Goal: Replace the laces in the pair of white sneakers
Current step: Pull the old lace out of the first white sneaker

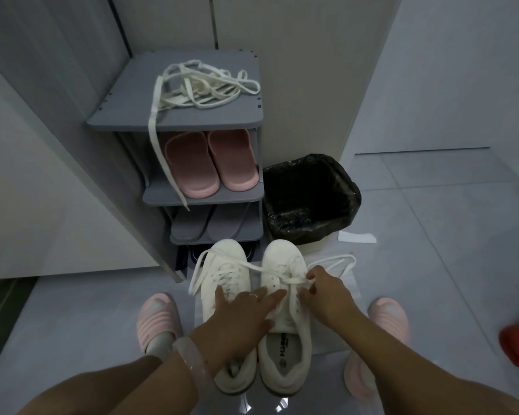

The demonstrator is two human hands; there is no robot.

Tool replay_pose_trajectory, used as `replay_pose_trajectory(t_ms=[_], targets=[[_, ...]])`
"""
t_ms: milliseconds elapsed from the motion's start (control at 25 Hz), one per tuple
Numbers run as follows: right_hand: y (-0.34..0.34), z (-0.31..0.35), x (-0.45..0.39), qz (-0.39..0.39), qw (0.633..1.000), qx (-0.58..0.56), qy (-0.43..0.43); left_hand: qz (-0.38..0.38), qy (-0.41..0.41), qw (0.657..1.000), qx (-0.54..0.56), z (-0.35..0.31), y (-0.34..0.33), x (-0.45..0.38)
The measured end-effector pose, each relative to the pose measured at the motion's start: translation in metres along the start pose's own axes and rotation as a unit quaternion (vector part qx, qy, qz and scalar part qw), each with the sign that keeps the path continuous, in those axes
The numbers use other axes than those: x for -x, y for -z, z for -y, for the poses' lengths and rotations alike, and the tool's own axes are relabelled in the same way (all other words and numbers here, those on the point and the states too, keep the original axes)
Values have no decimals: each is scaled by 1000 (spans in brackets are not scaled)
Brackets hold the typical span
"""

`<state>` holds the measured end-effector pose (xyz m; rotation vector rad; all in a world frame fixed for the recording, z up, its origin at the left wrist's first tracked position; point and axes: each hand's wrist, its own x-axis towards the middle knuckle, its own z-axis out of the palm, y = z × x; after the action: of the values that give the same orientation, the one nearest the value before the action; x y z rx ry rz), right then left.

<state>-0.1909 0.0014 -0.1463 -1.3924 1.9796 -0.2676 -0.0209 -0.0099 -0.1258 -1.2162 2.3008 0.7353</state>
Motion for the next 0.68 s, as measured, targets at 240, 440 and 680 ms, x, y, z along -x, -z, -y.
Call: replay_pose_trajectory(t_ms=[240, 440, 680], targets=[[-19, 8, -14, -109, 994, -28, 6, 13, -53, 998, -41, 2, 10, -10], [-18, 15, -20, -112, 992, 26, 46, 23, -36, 999, -18, 1, 11, -16], [3, 27, -26, -128, 969, -212, 26, 41, -9, 999, 24, -2, 5, -13]])
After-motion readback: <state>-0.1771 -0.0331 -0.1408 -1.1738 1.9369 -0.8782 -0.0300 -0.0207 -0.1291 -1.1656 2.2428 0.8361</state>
